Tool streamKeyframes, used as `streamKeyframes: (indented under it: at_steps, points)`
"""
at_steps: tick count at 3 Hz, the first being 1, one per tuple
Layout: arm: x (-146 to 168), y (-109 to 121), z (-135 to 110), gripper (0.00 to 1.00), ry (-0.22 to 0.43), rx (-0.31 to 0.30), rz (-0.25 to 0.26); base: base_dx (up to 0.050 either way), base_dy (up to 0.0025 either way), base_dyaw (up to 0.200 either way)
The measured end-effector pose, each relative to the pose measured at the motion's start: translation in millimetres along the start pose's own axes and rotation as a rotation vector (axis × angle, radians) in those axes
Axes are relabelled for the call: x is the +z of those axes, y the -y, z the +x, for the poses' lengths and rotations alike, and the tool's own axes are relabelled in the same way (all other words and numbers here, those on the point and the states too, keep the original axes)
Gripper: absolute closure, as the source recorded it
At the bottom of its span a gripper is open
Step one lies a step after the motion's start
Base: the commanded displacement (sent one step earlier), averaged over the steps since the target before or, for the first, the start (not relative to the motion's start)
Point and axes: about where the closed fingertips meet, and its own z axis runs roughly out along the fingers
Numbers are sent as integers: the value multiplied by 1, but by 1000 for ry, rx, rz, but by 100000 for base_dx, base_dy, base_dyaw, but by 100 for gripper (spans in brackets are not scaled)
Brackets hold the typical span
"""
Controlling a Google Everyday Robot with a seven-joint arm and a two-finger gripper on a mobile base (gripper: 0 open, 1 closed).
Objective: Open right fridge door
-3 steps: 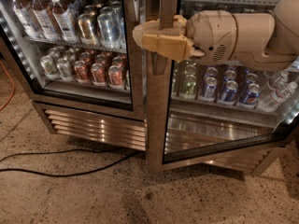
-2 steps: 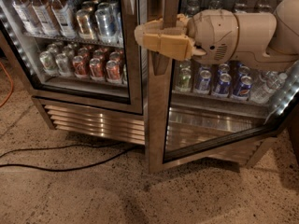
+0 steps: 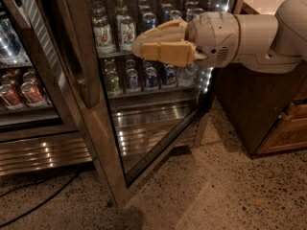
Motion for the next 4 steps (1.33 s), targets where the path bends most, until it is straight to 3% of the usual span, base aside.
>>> streamKeyframes:
  at_steps: [1, 2, 3, 4]
  points:
    - [0, 0, 0, 100, 0, 0, 0, -7, 11, -19925]
    - [3, -1, 7, 100, 1, 8, 1, 0, 0, 0]
    - [-3, 0, 63, 100, 33, 79, 43, 0, 0, 0]
    - [1, -14, 142, 100, 68, 206, 72, 0, 0, 0]
